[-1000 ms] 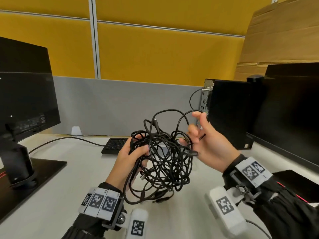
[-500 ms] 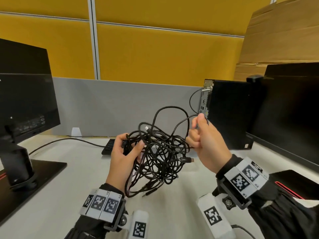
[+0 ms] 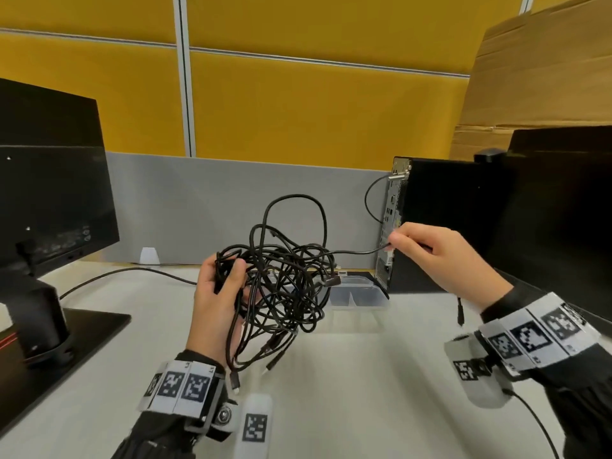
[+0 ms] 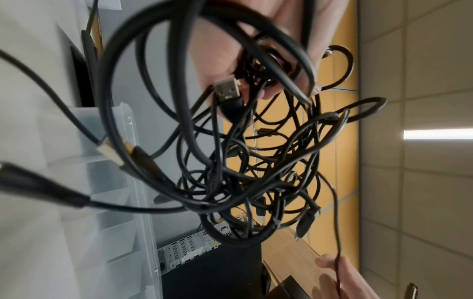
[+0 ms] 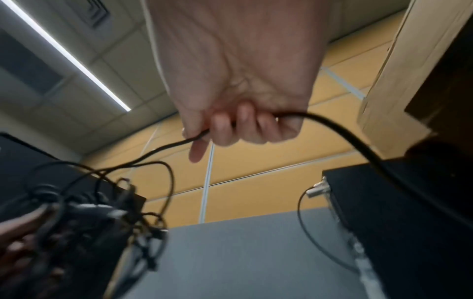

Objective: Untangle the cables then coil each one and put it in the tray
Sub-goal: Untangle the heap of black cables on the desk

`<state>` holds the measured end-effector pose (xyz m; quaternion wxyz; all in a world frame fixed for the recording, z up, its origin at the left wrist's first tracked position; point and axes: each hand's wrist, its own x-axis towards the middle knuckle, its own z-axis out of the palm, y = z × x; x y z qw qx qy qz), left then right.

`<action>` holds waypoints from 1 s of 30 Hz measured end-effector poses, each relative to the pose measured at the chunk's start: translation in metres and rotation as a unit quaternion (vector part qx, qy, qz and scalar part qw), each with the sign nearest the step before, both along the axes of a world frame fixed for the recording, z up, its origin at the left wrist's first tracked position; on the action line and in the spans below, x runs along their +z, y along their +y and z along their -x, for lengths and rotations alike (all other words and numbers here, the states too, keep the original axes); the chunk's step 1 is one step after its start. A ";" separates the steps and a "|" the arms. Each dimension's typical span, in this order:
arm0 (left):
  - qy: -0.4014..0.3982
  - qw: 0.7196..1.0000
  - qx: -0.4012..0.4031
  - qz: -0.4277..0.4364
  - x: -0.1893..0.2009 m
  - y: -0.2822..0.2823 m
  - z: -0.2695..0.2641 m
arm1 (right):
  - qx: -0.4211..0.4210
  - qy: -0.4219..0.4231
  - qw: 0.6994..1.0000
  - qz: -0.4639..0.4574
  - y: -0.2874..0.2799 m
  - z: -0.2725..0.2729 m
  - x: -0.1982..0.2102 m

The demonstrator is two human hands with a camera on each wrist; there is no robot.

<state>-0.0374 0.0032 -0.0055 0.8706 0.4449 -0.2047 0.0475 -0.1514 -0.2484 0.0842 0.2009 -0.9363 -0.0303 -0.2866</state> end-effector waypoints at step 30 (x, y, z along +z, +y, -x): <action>-0.207 0.974 -0.061 -0.062 0.008 -0.005 0.018 | -0.020 -0.003 0.999 0.026 0.096 0.003 -0.039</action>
